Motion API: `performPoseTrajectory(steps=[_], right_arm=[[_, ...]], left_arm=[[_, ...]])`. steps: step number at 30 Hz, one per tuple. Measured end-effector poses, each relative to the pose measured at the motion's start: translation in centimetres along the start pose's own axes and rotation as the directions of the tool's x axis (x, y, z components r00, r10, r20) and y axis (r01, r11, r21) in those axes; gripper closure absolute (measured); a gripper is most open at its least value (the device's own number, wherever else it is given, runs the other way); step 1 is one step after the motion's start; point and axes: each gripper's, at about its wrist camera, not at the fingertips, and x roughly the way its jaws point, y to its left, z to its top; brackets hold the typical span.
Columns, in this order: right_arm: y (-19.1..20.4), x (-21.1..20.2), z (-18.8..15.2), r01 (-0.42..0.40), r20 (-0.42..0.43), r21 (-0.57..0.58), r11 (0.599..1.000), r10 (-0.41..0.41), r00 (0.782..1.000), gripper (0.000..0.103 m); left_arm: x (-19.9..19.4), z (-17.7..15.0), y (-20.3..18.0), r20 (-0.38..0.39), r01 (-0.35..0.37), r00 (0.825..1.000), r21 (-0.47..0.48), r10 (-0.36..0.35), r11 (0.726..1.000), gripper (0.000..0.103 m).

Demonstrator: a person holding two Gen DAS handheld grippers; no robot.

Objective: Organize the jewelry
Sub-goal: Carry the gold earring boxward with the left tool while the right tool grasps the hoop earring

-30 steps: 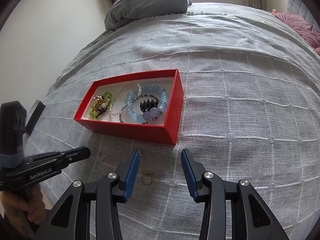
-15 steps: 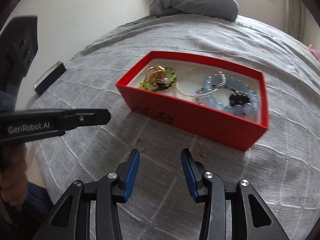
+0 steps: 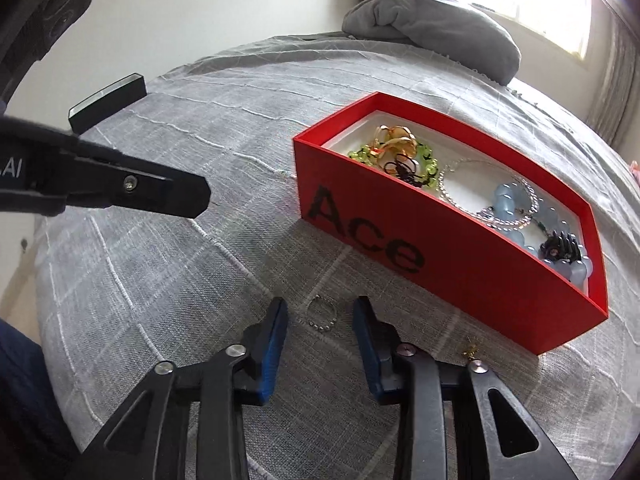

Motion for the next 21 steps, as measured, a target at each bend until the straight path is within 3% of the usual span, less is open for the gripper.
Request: performPoseTrajectory(steps=[2, 5, 12, 21], right_arm=[[0.7, 0.0, -0.1, 0.002, 0.008, -0.027, 1.000, -0.002, 1.000, 0.089], [1.3, -0.1, -0.3, 0.029, 0.021, -0.045, 0.999, -0.028, 0.999, 0.090], [0.6, -1.1, -0.1, 0.004, 0.024, 0.004, 1.000, -0.004, 1.000, 0.090], [-1.8, -5.1, 1.2, -0.047, 0.092, 0.090, 0.995, 0.038, 0.995, 0.089]], left_arm=[[0.1, 0.1, -0.1, -0.001, 0.002, 1.000, 0.000, -0.002, 1.000, 0.099], [0.0, 0.2, -0.3, 0.004, 0.005, 1.000, 0.007, -0.005, 1.000, 0.099], [-0.6, 0.2, -0.6, 0.021, 0.011, 1.000, 0.018, -0.011, 1.000, 0.099], [-1.8, 0.9, -0.1, 0.085, 0.043, 0.996, -0.019, -0.042, 0.999, 0.099]])
